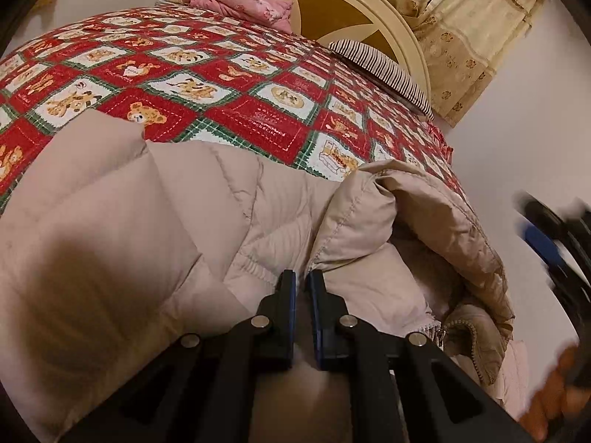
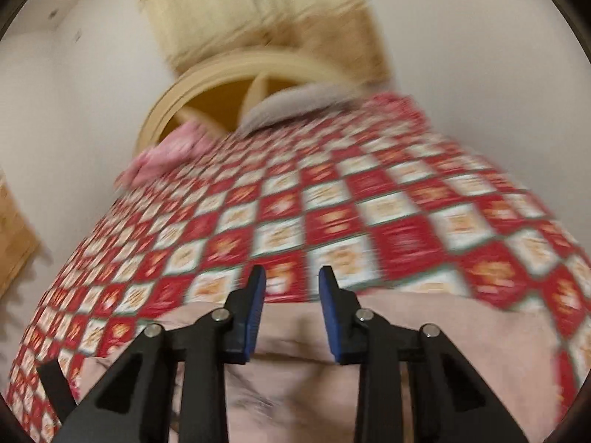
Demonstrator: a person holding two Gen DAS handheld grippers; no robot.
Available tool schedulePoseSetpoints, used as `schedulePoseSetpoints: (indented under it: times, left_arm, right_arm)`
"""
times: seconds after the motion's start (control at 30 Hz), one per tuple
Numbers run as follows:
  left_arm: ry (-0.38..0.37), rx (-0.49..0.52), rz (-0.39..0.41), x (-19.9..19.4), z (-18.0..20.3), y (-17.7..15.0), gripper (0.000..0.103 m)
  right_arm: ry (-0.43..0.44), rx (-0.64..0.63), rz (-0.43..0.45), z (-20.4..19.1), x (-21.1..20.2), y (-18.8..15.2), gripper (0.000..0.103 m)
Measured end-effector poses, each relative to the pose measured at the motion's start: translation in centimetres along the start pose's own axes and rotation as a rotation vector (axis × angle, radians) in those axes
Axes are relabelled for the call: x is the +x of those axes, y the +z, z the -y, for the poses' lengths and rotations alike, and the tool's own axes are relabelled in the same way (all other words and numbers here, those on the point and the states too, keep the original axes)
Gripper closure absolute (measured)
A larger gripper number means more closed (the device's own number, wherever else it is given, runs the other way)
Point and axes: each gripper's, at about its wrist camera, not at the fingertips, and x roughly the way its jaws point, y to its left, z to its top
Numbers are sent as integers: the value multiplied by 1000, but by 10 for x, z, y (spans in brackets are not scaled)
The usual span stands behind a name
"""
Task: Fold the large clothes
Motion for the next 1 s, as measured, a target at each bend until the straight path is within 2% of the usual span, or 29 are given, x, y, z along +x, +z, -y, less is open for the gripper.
schedulePoseSetpoints:
  times: [0.03,0.13,0.2,0.27,0.33,0.37,0.53,0.63,0.7,0.77,0.83,0.87,0.9,0.97,1.0]
  left_arm:
    - [2,3,-9,-1,0,1,94]
    - [-16,-43,-29,-12,-9,10,94]
    - [-20,-97,55,-35,-20,22,94]
    - [23,-84,189,-61,-23,31,93]
    - [52,-37,284,-76,-19,36,93]
    - [50,-2,307,-79,-15,38,93]
    - [-103,142,229,-71,21,45,93]
    - [-166,187,163,-60,49,53,93]
    - [-166,162,96,-38,59,60,93]
    - [-170,91,-8,-7,53,57,93]
    - [-139,37,-82,17,38,47,93]
    - [-123,16,-95,26,26,40,91]
    - [-149,-28,-87,33,10,36,91]
    - [-178,-72,-103,37,-1,36,91]
    - [-177,-64,-97,38,-2,35,91]
  right_arm:
    - [25,-13,-36,-8,13,0,70]
    - [123,-62,-270,-38,73,-22,74]
    - [110,-120,-380,-47,91,-45,77]
    - [114,-169,-398,-47,94,-66,77]
    - [142,-137,-382,-37,91,-74,78]
    - [159,-111,-374,-33,90,-77,79]
    - [188,-108,-358,-34,91,-80,79]
    - [188,-106,-348,-35,90,-76,79]
    - [204,-87,-347,-32,90,-76,79]
    - [246,-32,-344,-22,89,-75,79]
    - [294,32,-343,-12,90,-75,79]
    - [321,69,-342,-7,90,-75,79]
    - [342,98,-340,-3,89,-75,82]
    - [363,133,-340,1,89,-76,80]
    - [375,144,-336,2,89,-76,79]
